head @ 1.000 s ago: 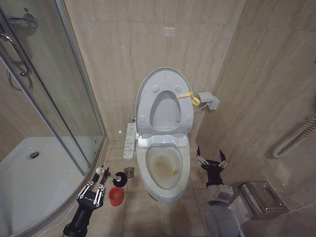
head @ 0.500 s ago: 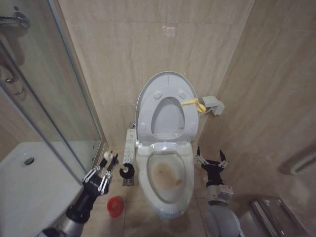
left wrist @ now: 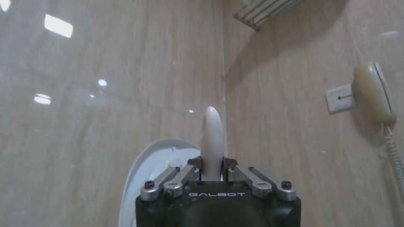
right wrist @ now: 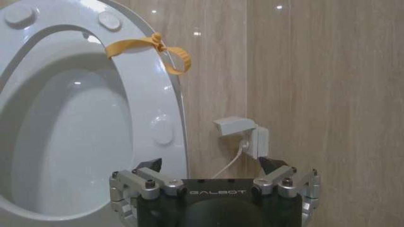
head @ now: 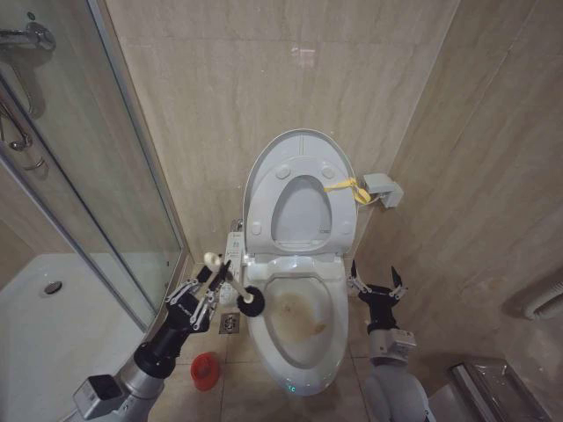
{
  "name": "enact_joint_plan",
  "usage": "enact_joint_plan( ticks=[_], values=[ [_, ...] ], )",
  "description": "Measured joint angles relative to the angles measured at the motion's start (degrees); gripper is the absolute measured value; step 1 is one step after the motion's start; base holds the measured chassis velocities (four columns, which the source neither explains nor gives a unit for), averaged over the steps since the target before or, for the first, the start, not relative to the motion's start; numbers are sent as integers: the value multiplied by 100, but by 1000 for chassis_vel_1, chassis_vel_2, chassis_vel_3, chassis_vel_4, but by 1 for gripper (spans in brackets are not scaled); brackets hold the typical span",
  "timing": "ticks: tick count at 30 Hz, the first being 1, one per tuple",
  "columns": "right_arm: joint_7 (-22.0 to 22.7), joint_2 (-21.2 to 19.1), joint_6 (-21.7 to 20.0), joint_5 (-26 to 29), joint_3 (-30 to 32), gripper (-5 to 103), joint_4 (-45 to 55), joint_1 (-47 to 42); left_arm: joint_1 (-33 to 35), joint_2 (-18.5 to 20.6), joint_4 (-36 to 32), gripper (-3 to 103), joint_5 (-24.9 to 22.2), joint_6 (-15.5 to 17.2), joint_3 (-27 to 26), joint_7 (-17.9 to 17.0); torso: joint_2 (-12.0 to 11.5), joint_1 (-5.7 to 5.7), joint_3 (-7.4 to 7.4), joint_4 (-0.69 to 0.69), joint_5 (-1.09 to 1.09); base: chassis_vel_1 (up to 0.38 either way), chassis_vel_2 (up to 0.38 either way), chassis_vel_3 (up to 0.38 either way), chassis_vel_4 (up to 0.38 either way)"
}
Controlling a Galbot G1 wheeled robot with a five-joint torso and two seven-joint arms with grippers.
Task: Open the toilet lid, clean the toilet bowl with a toilet brush, close the toilet lid, and flush.
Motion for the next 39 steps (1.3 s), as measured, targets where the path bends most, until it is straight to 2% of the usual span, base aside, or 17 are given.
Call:
enact_joint_plan(
  ticks=[6, 10, 13, 19, 24, 27, 28, 34, 35, 39],
  values=[
    [0, 0, 0, 0, 0, 100, 0, 1, -763, 243, 475, 20, -580, -27, 420, 99, 0, 3, 1, 0, 0, 0, 0, 0, 0],
    [0, 0, 0, 0, 0, 100, 0, 1, -1130, 264, 713, 20, -783, -24, 684, 91, 0, 3, 1, 0, 0, 0, 0, 0, 0],
    [0, 0, 0, 0, 0, 100, 0, 1, -1772, 207, 1090, 20, -923, 12, 1336, 73, 0, 3, 1, 1, -1, 0, 0, 0, 0],
    [0, 0, 0, 0, 0, 100, 0, 1, -2788, -18, 1619, 20, -896, 87, 2273, -27, -1, 3, 2, -1, 0, 0, 0, 0, 0],
    [3, 0, 0, 0, 1, 100, 0, 1, -3279, -149, 2070, 20, -797, 119, 2701, -64, -1, 3, 1, 0, 0, 0, 0, 0, 0],
    [0, 0, 0, 0, 0, 100, 0, 1, -3756, -319, 2698, 20, -653, 121, 3183, -113, -2, 3, 1, 0, 0, 0, 0, 0, 0],
    [0, 0, 0, 0, 0, 100, 0, 1, -3756, -319, 2698, 20, -653, 121, 3183, -113, -2, 3, 1, 0, 0, 0, 0, 0, 0],
    [0, 0, 0, 0, 1, 100, 0, 1, -4444, -825, 3691, 20, -353, 98, 4113, -236, -1, 3, 1, 0, 1, 0, 0, 0, 0],
    [0, 0, 0, 0, 1, 100, 0, 1, -4444, -825, 3691, 20, -353, 98, 4113, -236, -1, 3, 1, 0, 1, 0, 0, 0, 0],
    [0, 0, 0, 0, 0, 100, 0, 1, -4779, -1242, 4347, 20, -131, 10, 4507, -268, -1, 3, 1, 0, 1, 0, 0, 0, 0]
  ],
)
